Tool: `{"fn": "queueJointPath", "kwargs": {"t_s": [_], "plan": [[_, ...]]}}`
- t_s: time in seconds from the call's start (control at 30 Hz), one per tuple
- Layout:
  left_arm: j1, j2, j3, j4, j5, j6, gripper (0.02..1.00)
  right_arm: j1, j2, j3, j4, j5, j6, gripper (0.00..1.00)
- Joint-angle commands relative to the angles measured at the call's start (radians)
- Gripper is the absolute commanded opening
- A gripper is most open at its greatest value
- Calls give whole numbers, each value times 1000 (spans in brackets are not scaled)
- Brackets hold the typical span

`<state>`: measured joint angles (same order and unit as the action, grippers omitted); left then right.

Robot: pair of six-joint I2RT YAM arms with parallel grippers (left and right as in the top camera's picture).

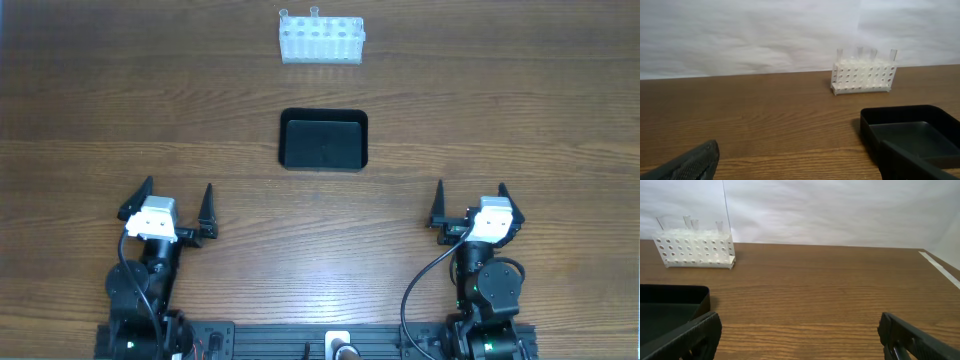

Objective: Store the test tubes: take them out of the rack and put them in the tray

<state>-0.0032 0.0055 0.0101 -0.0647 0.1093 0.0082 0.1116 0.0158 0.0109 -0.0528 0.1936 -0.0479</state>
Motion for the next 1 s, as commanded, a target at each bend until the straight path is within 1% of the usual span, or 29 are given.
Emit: {"fn": "queueJointPath", "kwargs": {"t_s": [0.03,0.83,0.9,1.0], "plan": [[5,-2,-4,-3,13,10,998,8,10,-5,-3,-5,9,993],[5,2,-4,-3,18,5,1000,8,10,-5,-3,-5,9,993],[5,17,-4,23,20,-18,1000,8,10,-5,-3,-5,9,991],[5,88,-4,152,13,-18,1000,8,10,-5,-3,-5,9,993]]}}
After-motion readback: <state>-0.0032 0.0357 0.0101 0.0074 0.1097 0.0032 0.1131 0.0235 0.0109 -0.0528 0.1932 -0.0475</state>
